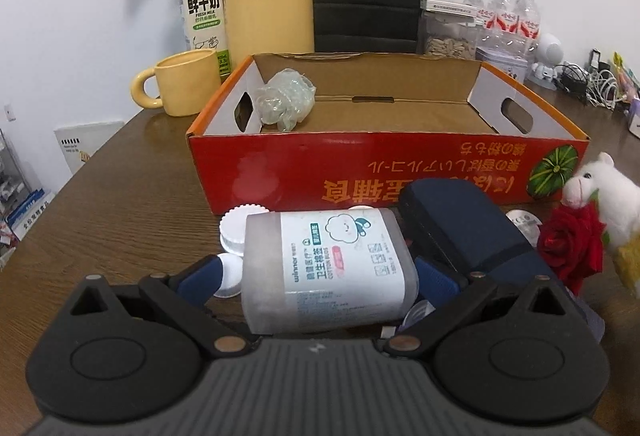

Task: Organize objects
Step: 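Grasp the yellow plush toy with the right gripper while the left grasps the white bottle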

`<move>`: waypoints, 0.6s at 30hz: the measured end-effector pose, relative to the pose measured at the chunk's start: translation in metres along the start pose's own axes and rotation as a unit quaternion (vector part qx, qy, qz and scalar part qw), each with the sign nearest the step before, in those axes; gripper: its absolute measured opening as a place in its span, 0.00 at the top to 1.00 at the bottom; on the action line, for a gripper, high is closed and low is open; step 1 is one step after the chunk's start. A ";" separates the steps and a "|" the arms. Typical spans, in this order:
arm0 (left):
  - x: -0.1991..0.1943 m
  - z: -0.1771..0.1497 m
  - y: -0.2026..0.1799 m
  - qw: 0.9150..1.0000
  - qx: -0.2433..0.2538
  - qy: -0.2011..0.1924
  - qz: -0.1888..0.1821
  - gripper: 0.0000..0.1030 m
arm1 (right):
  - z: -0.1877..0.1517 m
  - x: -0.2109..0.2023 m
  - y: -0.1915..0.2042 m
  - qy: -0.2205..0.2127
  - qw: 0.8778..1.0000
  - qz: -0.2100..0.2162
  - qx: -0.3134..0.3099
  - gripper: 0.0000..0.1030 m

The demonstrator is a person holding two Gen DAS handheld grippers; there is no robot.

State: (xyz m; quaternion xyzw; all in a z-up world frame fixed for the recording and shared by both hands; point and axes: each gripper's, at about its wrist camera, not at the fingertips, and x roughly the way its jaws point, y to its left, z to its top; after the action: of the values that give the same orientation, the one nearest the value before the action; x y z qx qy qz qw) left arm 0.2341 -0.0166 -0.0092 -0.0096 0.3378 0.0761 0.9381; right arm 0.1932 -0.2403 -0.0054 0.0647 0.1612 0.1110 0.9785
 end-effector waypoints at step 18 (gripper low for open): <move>-0.015 -0.001 0.007 0.999 -0.017 -0.040 -0.027 0.17 | -0.001 -0.003 0.001 -0.015 1.000 -0.002 -0.005 0.13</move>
State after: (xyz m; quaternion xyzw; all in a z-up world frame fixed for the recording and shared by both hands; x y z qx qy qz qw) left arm 0.2209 -0.0118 -0.0004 -0.0314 0.2985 0.0570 0.9522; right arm 0.1899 -0.2400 -0.0050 0.0610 0.1460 0.1085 0.9814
